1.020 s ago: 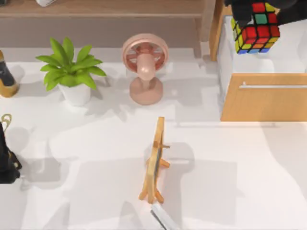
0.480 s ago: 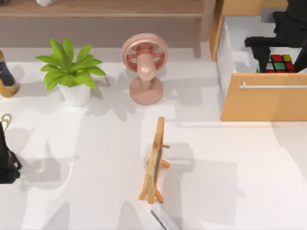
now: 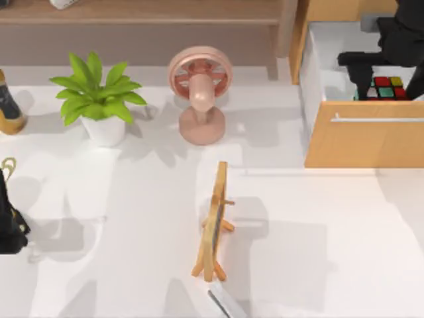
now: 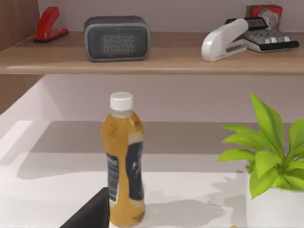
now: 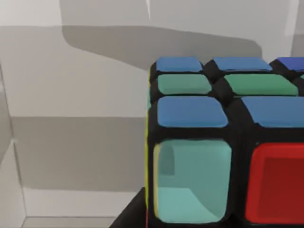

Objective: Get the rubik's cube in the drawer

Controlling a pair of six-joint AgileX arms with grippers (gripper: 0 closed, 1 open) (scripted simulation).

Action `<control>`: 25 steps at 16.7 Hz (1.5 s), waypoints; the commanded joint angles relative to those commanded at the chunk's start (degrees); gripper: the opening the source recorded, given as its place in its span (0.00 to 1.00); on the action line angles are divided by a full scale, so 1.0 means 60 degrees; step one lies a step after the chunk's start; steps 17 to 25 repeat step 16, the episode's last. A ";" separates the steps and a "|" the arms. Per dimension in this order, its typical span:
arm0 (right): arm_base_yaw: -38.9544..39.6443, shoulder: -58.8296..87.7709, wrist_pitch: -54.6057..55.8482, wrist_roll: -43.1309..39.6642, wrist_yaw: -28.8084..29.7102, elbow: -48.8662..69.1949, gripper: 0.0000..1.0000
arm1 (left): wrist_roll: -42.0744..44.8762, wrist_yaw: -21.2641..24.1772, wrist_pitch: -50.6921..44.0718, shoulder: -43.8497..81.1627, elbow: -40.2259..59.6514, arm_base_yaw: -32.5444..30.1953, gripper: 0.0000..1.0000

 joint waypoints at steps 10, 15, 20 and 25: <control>0.0000 0.0000 0.0000 0.0000 0.0000 0.0000 0.98 | 0.0000 0.0000 0.0000 0.0000 0.0000 0.0000 1.00; 0.0000 0.0000 0.0000 0.0000 0.0000 0.0000 1.00 | 0.0000 0.0000 0.0000 0.0000 0.0000 0.0000 1.00; 0.0000 0.0000 0.0000 0.0000 0.0000 0.0000 1.00 | 0.0000 0.0000 0.0000 0.0000 0.0000 0.0000 1.00; 0.0000 0.0000 0.0000 0.0000 0.0000 0.0000 1.00 | 0.0000 0.0000 0.0000 0.0000 0.0000 0.0000 1.00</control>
